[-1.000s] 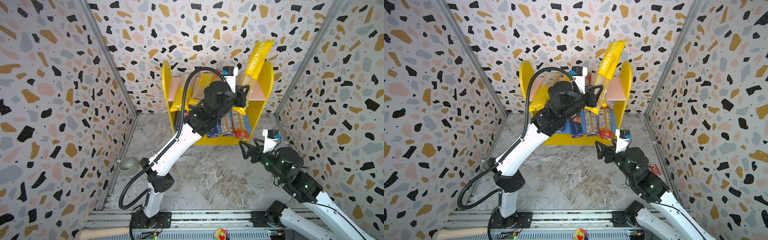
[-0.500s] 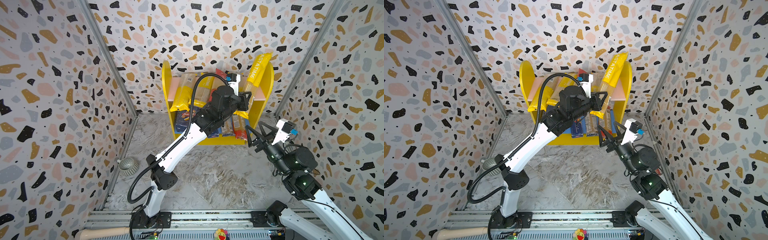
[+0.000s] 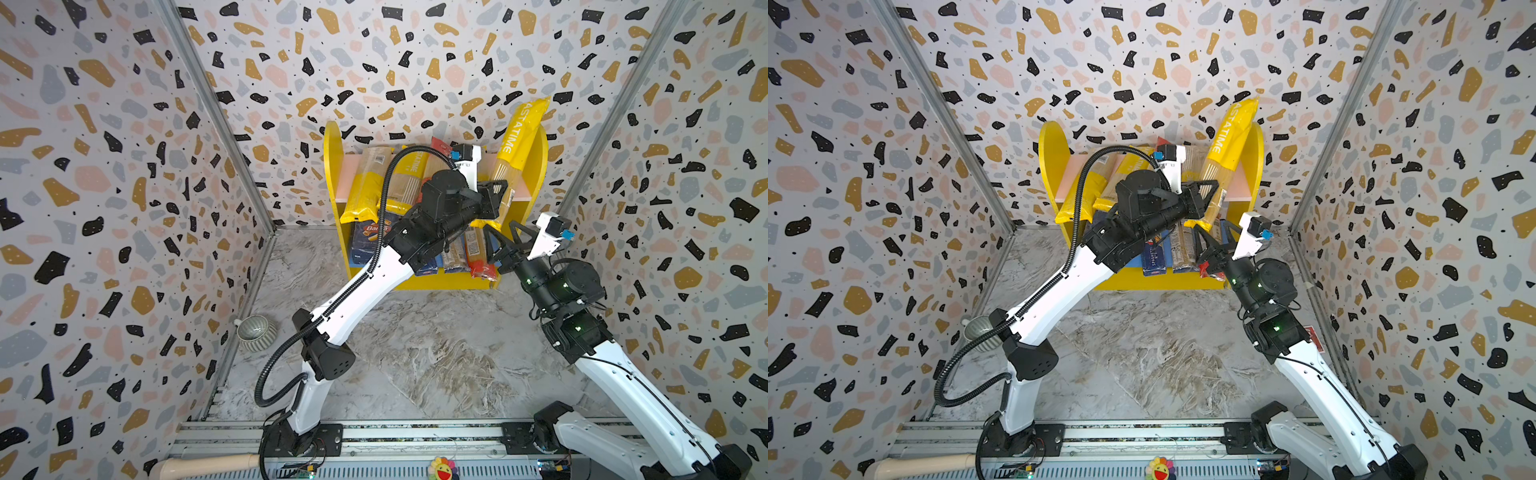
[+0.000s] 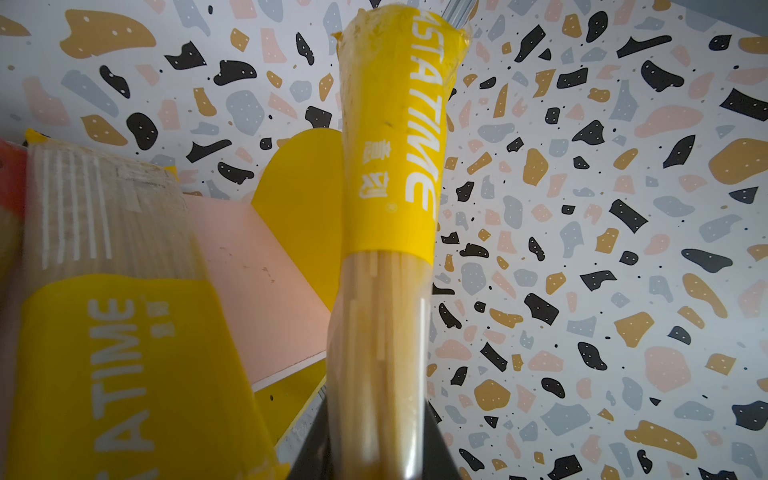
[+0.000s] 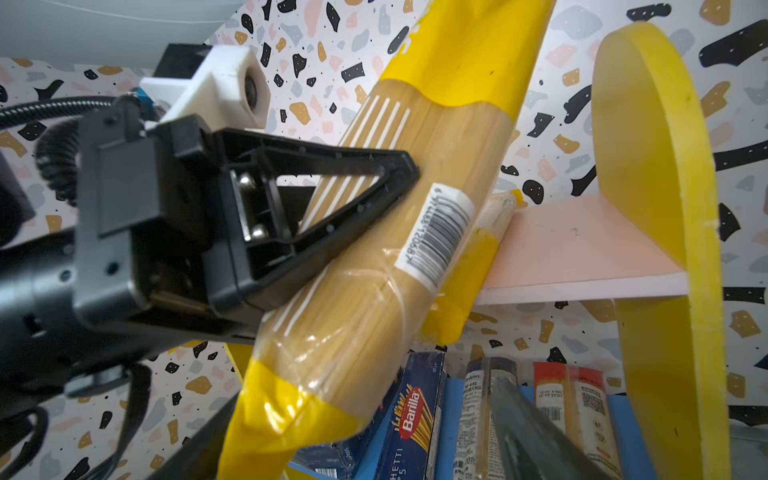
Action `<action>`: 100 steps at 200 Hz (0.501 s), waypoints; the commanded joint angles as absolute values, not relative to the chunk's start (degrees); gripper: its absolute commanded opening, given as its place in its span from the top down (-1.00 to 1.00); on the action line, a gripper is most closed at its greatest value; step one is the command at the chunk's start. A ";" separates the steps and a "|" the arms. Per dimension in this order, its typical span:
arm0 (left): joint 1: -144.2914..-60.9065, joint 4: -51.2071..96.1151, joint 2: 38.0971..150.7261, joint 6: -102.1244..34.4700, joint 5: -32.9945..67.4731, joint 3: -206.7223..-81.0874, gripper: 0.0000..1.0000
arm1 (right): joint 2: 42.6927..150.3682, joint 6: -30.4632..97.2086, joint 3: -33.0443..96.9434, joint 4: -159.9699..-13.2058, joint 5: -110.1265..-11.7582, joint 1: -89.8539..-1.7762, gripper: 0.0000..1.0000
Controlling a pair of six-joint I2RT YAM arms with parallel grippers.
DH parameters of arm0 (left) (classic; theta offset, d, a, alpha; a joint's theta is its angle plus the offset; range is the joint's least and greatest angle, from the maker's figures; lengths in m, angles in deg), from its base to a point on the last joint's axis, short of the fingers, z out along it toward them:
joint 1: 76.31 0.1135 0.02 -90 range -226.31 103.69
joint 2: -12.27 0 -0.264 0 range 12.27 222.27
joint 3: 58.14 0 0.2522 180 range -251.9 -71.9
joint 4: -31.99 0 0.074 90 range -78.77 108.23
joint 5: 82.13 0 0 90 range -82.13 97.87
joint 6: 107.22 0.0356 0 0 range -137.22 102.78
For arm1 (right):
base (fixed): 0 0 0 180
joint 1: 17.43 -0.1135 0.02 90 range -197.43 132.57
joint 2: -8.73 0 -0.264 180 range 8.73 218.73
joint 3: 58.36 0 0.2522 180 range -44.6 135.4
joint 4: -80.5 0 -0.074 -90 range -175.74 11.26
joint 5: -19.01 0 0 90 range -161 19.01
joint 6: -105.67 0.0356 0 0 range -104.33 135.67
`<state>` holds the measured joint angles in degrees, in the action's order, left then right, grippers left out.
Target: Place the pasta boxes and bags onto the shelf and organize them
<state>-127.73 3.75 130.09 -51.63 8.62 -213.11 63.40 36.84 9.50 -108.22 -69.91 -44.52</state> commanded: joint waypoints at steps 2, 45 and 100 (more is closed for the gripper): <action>-127.38 17.33 126.91 -51.98 10.07 -214.11 1.00 | 63.87 37.38 12.60 -113.85 -67.88 -44.02 -0.68; -127.44 17.57 127.77 -52.90 10.94 -214.38 1.00 | 67.51 36.92 16.16 -114.74 -67.84 -44.00 -0.51; -127.29 18.32 127.93 -53.08 11.48 -214.15 1.00 | 69.89 37.35 17.27 -115.09 -65.63 -42.71 -0.18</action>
<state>-126.13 6.22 130.09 -53.01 7.94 -212.76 69.55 37.02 14.95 -112.48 -66.42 -43.37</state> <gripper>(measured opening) 0.209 0.593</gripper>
